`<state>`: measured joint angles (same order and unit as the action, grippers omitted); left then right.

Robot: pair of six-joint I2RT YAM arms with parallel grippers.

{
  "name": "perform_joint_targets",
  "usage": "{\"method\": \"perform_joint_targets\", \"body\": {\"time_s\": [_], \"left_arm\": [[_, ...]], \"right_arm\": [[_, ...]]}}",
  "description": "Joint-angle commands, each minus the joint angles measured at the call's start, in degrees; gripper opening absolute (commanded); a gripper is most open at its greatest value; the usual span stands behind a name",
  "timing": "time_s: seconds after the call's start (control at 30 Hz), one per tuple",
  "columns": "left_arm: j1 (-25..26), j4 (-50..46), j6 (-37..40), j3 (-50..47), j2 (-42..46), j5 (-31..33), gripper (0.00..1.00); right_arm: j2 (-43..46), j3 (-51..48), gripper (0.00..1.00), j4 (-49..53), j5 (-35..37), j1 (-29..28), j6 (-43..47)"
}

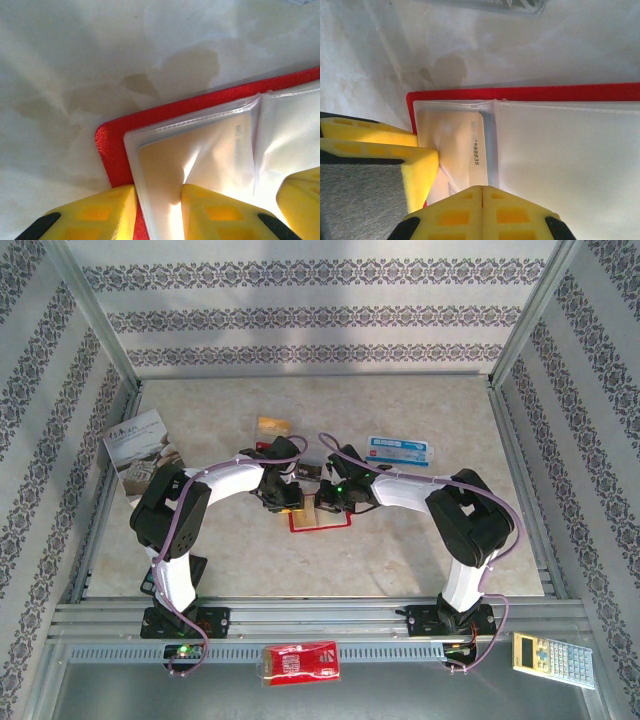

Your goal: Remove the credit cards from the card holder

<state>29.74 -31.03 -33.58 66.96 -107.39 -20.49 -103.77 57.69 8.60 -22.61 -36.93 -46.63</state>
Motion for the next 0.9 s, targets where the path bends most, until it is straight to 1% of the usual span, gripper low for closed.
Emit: {"method": "perform_joint_targets", "body": {"time_s": [0.0, 0.27, 0.5, 0.6, 0.73, 0.87], "left_arm": [[0.3, 2.3, 0.5, -2.6, -2.1, -2.3, 0.29], [0.2, 2.6, 0.3, -3.0, -2.2, -2.4, 0.29], [0.3, 2.7, 0.3, -3.1, -2.3, -2.5, 0.29], [0.3, 2.8, 0.4, -3.2, -2.5, -2.5, 0.29], [0.3, 3.4, 0.2, -3.5, -2.7, -3.2, 0.29], [0.3, 4.6, 0.2, -3.8, -3.3, -4.9, 0.29]], "right_arm": [[-2.0, 1.4, 0.04, 1.3, -1.2, -0.6, -1.5], [-3.7, 2.3, 0.07, 1.5, -1.7, -0.8, -1.5], [-5.1, 2.9, 0.16, 4.0, 0.8, -1.0, 0.1], [-5.8, 3.0, 0.19, 4.3, 1.3, -1.4, 0.5], [-6.9, 3.5, 0.20, 4.0, 0.3, -1.8, 1.7], [-7.9, 4.1, 0.19, 3.5, -1.5, -2.2, 2.7]]}}
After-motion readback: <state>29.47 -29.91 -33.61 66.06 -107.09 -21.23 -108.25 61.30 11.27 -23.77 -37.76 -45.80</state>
